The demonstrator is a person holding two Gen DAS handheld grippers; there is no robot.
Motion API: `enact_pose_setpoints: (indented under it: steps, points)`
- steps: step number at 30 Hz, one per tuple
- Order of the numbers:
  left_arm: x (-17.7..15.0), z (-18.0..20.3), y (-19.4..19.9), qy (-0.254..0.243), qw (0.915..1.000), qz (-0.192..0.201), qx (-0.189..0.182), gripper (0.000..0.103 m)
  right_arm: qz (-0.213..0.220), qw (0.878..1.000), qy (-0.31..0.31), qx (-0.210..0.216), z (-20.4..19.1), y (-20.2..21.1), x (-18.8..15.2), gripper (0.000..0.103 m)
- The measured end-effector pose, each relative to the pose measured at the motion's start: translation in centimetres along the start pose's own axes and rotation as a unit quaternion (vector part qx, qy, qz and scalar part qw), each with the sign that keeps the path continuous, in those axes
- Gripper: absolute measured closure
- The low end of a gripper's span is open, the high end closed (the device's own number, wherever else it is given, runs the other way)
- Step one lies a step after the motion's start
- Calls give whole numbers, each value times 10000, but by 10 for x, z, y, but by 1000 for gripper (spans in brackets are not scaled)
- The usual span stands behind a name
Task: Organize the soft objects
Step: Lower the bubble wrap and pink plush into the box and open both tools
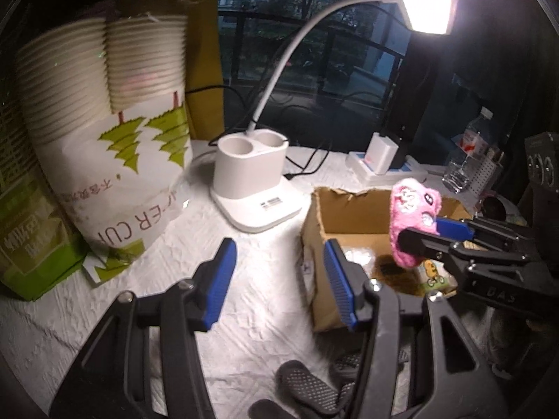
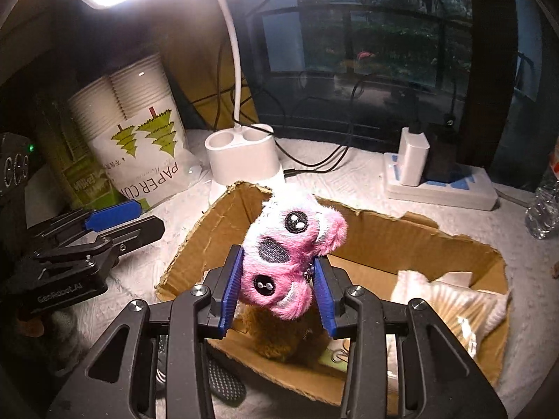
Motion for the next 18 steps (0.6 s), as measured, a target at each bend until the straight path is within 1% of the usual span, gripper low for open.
enact_pose_setpoints:
  steps: [5, 6, 8, 9, 11, 18]
  points:
    - [-1, -4, -3, 53, 10000, -35, -22, 47, -126, 9999, -63, 22, -1, -13, 0, 62]
    - [-1, -4, -3, 57, 10000, -32, -29, 45, -143, 9999, -78, 23, -1, -14, 0, 59]
    - [-1, -5, -2, 84, 10000, -6, -44, 41, -164, 9998, -90, -24, 0, -15, 1, 56]
    - [-1, -4, -1, 90, 9999, 4, -52, 41, -173, 9998, -102, -49, 1, -16, 0, 52]
    - [-1, -4, 0, 80, 10000, 23, -50, 41, -170, 9998, -124, -67, 2, -15, 0, 48]
    - [-3, 1, 9, 46, 9999, 75, -63, 41, -96, 9999, -68, -114, -1, -3, -2, 48]
Point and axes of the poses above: each gripper's, at about its wrist camera, not at the fingertips, and y roughly against the way its jaws point, z to its right, x to its top, the point moved 3 cm from there along -y, roughly the way its jaws point, and after that the axes turned 2 degrees about -y, right-handed, at the moved point
